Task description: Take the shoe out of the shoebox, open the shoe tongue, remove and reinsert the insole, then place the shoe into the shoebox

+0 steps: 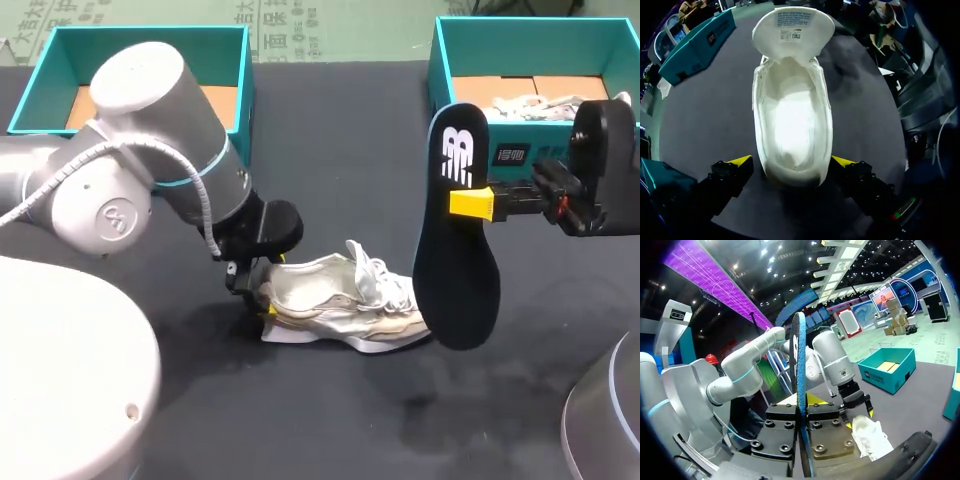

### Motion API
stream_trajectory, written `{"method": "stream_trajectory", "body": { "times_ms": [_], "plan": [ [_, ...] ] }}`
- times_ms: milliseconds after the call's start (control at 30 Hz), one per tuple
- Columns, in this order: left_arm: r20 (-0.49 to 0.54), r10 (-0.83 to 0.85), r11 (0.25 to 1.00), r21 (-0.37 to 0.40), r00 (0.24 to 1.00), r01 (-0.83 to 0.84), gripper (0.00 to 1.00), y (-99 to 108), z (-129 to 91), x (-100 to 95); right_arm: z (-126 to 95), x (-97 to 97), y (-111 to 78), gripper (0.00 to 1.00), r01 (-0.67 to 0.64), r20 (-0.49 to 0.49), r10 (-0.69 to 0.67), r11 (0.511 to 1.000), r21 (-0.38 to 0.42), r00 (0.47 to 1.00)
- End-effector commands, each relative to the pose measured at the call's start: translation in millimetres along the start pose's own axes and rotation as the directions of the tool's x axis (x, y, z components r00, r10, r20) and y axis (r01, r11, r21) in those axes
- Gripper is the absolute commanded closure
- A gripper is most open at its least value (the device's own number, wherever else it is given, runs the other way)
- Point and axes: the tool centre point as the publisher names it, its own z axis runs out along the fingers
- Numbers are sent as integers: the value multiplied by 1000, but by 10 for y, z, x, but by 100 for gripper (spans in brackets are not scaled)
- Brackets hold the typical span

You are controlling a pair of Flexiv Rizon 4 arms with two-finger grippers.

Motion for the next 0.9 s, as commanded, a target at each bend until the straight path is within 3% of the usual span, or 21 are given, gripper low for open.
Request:
{"method": "stream_trajectory", "body": {
  "times_ms": [33, 600, 900],
  "plan": [
    [-21, -9, 975, -221, 1000, 4, 0, -46, 34, -33, -27, 90, -43, 100, 0, 132, 0, 1000, -6, 991],
    [-30, 6, 967, -254, 1000, -14, 0, -35, 29, 29, -27, 90, -43, 100, 0, 132, 0, 1000, -6, 991],
    [7, 37, 975, -221, 999, -34, 0, -133, -223, 7, -27, 90, -43, 100, 0, 132, 0, 1000, -6, 991]
  ]
}}
